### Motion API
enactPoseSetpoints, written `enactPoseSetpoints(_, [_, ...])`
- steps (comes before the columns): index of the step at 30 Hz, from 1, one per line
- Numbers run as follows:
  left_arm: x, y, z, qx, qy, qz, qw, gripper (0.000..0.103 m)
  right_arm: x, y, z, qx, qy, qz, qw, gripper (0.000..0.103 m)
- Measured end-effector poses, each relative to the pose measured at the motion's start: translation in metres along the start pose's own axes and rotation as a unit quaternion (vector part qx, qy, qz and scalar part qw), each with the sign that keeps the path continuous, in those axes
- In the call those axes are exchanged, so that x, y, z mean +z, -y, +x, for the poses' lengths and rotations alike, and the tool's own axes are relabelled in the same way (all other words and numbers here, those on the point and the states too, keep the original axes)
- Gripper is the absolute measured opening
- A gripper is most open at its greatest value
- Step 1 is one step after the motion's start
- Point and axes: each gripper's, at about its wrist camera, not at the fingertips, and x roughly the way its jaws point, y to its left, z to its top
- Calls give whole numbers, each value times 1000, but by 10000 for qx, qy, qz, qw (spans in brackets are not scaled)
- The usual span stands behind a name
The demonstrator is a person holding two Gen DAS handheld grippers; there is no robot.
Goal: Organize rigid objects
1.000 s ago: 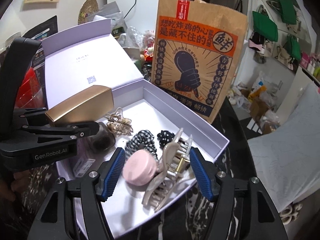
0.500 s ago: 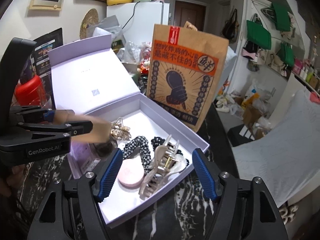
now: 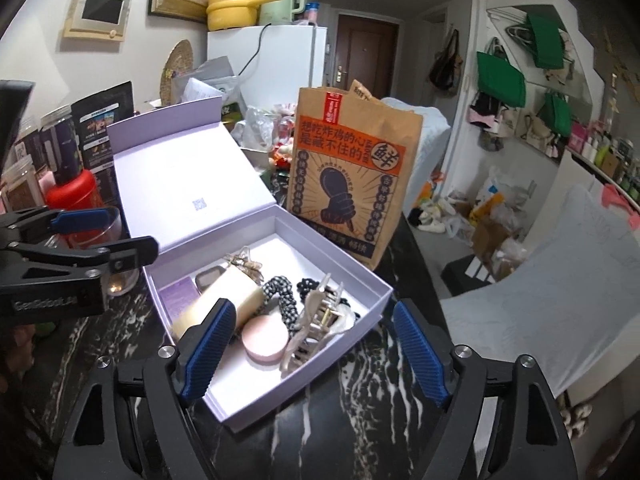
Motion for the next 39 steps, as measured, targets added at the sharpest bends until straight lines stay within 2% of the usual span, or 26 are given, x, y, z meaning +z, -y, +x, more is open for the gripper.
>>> enactPoseSetpoints(11, [-16,6,-32,50,115,-13,9999,82,-13,-2,-33,80,150,7,9999,85])
enactPoseSetpoints(24, [-56,15,-62,153,108,-100,9998,82,-46,-7,-67,-40,201,100,9997,90])
enactPoseSetpoints(28, [-71,17,-73,202,153,-116,9996,82,-59,-12,-78,-107,194,36,9997,103])
enactPoseSetpoints(36, [-90,19,-90,219,171,-184,9994,82,-77,-17,-100,-143,222,63,9996,103])
enactPoseSetpoints(38, [-94,21,-96,237,217,-149,9994,84,-80,-18,-105,-152,241,80,9996,103])
enactPoseSetpoints(39, [-95,22,-99,247,241,-135,9993,91,-82,-18,-107,-142,248,88,9996,103])
